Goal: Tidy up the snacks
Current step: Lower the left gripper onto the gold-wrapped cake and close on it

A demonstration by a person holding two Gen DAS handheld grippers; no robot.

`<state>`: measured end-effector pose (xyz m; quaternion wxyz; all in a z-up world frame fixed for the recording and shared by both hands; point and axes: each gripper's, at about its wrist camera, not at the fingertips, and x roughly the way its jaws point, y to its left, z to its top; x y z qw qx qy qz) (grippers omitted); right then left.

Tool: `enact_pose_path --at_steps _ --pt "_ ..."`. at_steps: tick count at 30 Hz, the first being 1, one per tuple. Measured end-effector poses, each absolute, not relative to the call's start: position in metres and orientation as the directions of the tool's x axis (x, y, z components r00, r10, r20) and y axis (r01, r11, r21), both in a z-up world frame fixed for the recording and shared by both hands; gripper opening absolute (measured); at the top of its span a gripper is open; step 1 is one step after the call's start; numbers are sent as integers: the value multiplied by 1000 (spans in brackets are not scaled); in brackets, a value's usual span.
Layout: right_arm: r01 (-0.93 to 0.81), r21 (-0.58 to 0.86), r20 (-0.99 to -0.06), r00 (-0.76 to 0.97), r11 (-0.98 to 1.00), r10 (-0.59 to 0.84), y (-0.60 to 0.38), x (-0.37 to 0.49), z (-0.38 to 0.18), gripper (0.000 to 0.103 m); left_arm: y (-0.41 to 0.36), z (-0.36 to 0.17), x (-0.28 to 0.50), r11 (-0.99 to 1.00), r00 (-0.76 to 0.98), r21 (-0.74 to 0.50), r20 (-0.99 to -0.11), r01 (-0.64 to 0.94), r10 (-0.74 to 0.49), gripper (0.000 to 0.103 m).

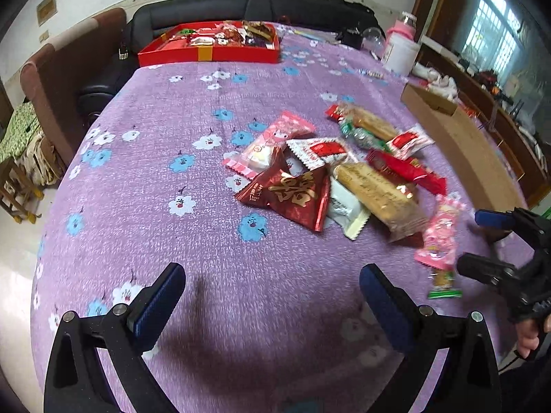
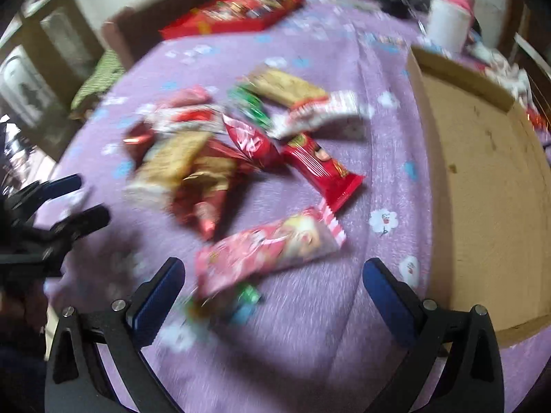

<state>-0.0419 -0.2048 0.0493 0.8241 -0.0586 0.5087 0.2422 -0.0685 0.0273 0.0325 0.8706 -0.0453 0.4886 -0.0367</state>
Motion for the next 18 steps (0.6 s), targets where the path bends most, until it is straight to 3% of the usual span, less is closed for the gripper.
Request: enact_pose_path --at_steps 6,9,18 --pt "-442 208 -833 388 873 395 -233 -52 68 101 8 43 -67 981 503 -184 -844 53 -185 79" --pt "-437 236 -840 357 868 408 -242 -50 69 88 -5 50 -62 974 504 -218 -835 68 -222 79" --pt "-439 209 -826 399 874 398 -269 -57 83 88 -17 63 -21 934 461 -358 -827 8 -321 58"
